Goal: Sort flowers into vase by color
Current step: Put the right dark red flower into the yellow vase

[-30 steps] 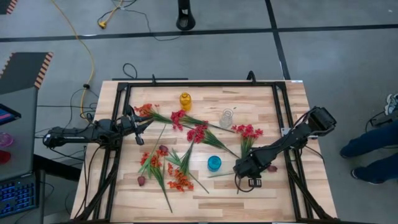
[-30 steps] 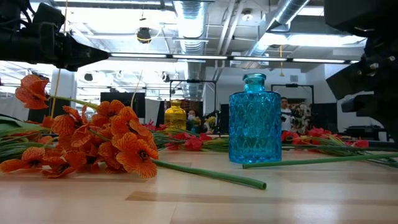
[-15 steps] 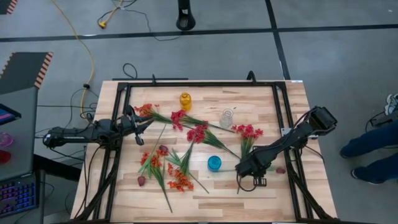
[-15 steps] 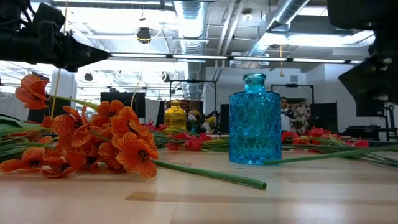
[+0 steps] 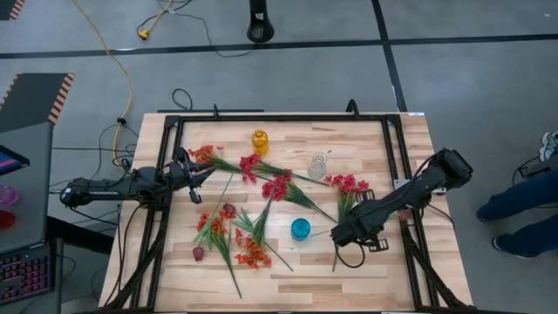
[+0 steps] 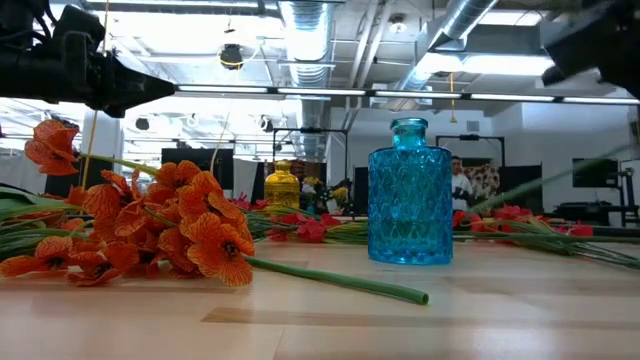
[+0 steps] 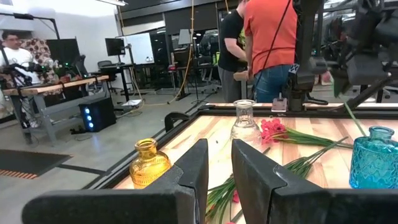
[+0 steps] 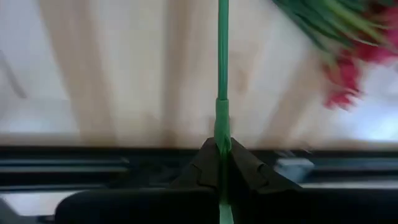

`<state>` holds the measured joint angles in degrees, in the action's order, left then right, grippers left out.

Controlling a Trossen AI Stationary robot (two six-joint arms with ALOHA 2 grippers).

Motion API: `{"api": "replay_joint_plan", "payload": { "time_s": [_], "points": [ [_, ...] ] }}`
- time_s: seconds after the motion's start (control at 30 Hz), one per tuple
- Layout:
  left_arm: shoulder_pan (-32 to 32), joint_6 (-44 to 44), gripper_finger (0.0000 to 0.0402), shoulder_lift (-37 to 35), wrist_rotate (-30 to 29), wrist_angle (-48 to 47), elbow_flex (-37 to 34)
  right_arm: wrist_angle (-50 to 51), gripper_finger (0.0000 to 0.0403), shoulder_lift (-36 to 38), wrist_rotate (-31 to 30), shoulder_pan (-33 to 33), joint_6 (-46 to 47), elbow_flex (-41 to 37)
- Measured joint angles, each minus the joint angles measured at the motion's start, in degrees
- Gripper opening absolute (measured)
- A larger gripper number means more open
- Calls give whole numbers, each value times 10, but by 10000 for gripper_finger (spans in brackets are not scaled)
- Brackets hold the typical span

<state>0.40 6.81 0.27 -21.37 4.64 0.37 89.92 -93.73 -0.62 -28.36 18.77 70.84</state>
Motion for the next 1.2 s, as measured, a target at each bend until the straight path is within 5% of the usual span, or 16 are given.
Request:
{"api": "replay_joint_plan", "payload": {
  "time_s": [0.2,0.63,1.2],
  "points": [
    [0,-27,59,0,0,1,0,-3,42,7,-90,8,-71,32],
    [0,-86,59,0,17,43,0,0,41,7,-438,65,-270,56],
    [0,-166,59,0,46,72,0,-52,41,7,-676,125,-530,56]
  ]
}}
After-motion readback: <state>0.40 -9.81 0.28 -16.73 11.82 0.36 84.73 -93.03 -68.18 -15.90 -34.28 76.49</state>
